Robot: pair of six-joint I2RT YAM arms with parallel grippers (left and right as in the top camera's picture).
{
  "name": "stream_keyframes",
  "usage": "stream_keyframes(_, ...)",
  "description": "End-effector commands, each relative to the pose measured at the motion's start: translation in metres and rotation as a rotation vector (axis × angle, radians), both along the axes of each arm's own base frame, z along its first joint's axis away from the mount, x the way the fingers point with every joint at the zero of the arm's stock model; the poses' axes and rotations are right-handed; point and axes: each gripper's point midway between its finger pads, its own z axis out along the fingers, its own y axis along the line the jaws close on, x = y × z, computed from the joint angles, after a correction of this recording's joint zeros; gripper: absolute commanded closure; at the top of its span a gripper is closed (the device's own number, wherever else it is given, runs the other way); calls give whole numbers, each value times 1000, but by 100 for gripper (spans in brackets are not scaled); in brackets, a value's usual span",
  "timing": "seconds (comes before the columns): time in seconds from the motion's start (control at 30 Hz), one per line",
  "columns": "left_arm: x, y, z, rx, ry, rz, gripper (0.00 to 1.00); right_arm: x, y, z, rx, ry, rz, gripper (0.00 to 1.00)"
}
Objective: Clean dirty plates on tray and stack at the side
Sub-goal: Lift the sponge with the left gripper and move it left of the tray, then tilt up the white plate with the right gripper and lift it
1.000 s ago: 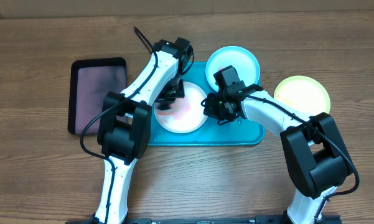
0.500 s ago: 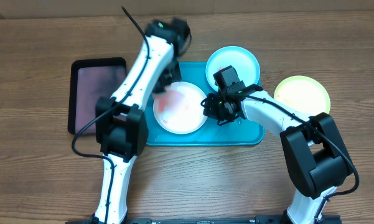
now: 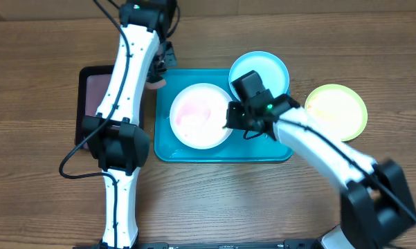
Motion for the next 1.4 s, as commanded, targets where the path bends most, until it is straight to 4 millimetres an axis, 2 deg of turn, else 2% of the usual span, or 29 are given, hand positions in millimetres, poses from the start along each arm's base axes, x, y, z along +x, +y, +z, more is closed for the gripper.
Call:
stream_keyframes(0.0,4,0,7,-11,-24,-16,96,11,-19,53,-226,-263,-65,96)
stream_keyframes(0.23,8,-1,7,-15,-42,-15,96,-8,-38,96,-621,-534,-125,96)
stream_keyframes(0.27,9,-1,7,-15,-42,-15,96,-12,-39,108,-683,-595,-138,96)
stream_keyframes(0.6,8,-1,7,-16,-41,-16,96,-40,-39,185,-966,-966,-280,96)
stream_keyframes(0.93,8,-1,7,-16,-40,-16,96,-44,-32,185,-976,-968,-242,96)
stream_keyframes(1.07,8,-1,7,-16,-41,-16,96,-43,-29,178,-945,-941,-219,96)
stream_keyframes(1.17,8,-2,7,-16,-41,-16,96,-41,-19,156,-868,-852,-137,96)
stream_keyframes(1.37,7,-1,7,-15,-37,-16,96,-41,4,79,-527,-469,21,96)
